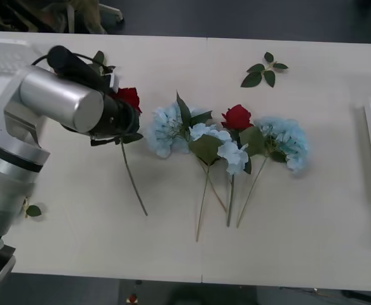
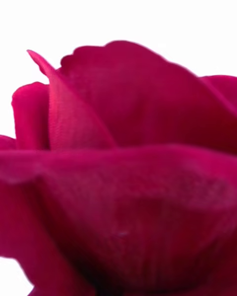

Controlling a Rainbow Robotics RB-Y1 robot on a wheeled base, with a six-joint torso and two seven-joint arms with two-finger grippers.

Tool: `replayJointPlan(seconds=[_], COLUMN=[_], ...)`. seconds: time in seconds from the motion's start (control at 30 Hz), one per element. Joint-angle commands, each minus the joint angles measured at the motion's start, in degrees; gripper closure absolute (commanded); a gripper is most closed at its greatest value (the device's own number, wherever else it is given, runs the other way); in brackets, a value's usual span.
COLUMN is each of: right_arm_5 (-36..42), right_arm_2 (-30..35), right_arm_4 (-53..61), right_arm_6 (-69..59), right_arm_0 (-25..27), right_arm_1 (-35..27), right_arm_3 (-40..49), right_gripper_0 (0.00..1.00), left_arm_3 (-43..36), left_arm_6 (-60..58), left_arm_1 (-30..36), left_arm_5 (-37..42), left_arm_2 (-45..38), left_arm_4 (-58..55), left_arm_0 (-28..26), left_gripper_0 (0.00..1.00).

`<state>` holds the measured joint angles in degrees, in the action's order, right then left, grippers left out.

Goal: Put the red flowers into the right box and the blue flowers into the left box

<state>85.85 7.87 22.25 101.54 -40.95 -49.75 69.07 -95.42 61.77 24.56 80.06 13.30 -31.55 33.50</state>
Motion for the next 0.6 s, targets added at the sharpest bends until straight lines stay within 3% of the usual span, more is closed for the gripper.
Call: replayJointPlan(seconds=[0.03,0.23,0.4,0.53,0.57,0.6], right_arm_5=[-5.7,-18.3,-27.6,-31.3,-32.1,-32.9], right_arm_2=[1.8,1.9,1.9,1.9,1.8,1.9], right_arm_4=[-0.2,-1.2,1.7,2.1,2.4,2.7], right_arm_6=[2.3,0.9,0.2,0.1,0.2,0.3], right_arm_0=[6.5,12.5,12.7,12.7,12.5,12.6], right_arm_1=[-2.4,-2.3,-2.3,-2.3,-2.3,-2.3], right_arm_3=[0.9,-1.1,-7.5,-10.1,-10.7,-11.1], right_gripper_0=[1.0,1.0,1.0,1.0,0.79,0.51], left_arm_3=[-9.9,-17.7,-18.3,-18.2,-18.2,-18.1], left_arm_6=[11.8,20.4,30.6,35.0,35.1,35.2], left_arm_1=[2.4,2.6,0.8,-1.5,-2.7,-4.0], left_arm_5=[-0.2,-8.7,-21.6,-25.5,-25.8,-26.7], left_arm_2=[-3.0,-1.9,1.4,4.1,4.6,4.8], left_arm_4=[-7.3,-16.7,-23.2,-23.5,-23.4,-23.2], left_arm_0=[0.1,0.2,0.6,2.2,2.6,2.8], left_gripper_0=[1.0,1.0,1.0,1.0,1.0,1.0])
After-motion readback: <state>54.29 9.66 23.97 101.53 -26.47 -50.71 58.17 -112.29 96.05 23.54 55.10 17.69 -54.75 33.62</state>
